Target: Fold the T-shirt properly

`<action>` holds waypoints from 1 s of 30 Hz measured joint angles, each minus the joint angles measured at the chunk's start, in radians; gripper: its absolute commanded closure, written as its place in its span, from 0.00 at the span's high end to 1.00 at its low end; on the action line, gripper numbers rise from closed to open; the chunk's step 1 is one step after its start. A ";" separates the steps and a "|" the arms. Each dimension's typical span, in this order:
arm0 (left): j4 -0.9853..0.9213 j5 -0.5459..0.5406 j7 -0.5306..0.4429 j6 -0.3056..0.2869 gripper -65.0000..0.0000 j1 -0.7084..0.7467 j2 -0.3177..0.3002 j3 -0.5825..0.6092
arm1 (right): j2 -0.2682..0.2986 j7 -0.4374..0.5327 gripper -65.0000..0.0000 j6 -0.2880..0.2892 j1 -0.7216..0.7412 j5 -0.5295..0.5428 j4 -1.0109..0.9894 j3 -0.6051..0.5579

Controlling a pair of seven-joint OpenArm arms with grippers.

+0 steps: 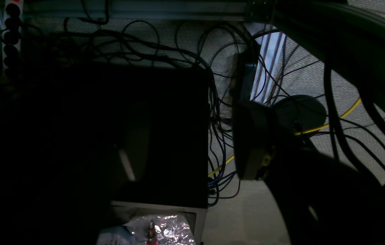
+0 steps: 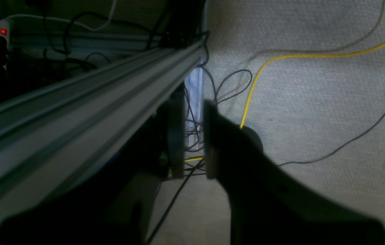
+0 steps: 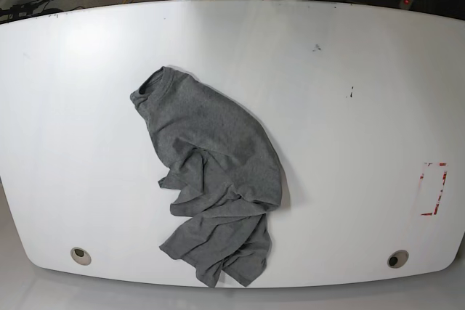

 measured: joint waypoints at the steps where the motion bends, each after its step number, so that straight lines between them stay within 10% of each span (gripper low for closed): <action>1: 0.040 -0.004 -0.016 0.001 0.54 0.006 0.000 0.002 | 0.003 0.002 0.14 0.000 -0.014 0.008 0.010 0.007; 30: 0.121 -0.007 -0.026 0.008 0.54 0.025 -0.039 0.005 | 0.014 0.004 0.12 -0.007 -0.003 0.000 0.002 -0.001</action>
